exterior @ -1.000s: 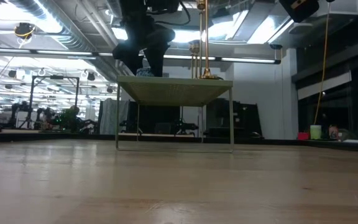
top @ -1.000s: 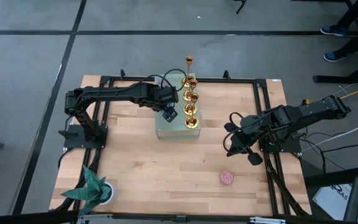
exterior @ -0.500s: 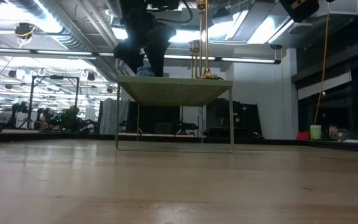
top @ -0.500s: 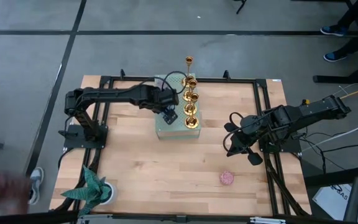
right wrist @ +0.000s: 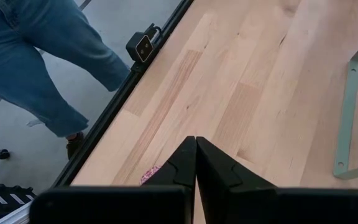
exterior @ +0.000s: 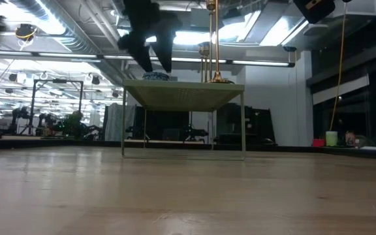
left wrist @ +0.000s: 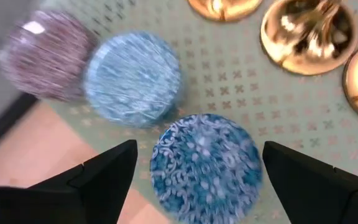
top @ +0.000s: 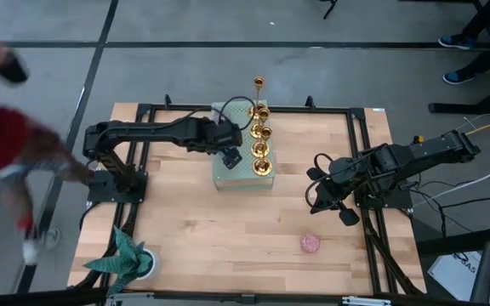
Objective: Pick & Place candle stick holders
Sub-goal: Align the blue scented candle with the other scented candles on the shelf, then align the pink scented candle with the other scented candles on the shelf
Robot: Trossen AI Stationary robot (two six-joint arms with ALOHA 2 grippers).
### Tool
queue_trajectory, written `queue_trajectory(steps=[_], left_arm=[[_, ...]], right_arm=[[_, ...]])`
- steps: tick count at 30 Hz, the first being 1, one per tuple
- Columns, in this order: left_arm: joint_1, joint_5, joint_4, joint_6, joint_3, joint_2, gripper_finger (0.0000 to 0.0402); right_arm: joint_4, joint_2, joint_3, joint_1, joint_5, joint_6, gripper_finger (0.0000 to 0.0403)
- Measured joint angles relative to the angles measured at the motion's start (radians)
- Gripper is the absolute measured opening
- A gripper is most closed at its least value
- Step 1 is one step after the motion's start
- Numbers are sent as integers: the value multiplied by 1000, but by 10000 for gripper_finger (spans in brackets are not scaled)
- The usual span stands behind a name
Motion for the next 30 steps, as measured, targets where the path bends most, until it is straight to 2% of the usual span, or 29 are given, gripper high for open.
queue_trajectory(steps=[3, 10, 19, 25, 30], left_arm=[[-35, -66, 0, -2, 0, -41, 343], [-132, -115, 0, -35, 0, -131, 342], [-338, -122, 0, -55, 0, -161, 342], [-474, -123, 5, -63, 0, -132, 342], [-552, -133, 8, -117, 0, -91, 342]], right_arm=[[0, 0, 0, 0, 0, 0, 14], [0, 0, 0, 0, 0, 0, 14], [0, 0, 0, 0, 0, 0, 14], [0, 0, 0, 0, 3, -238, 14], [3, 0, 0, 0, 4, -261, 14]])
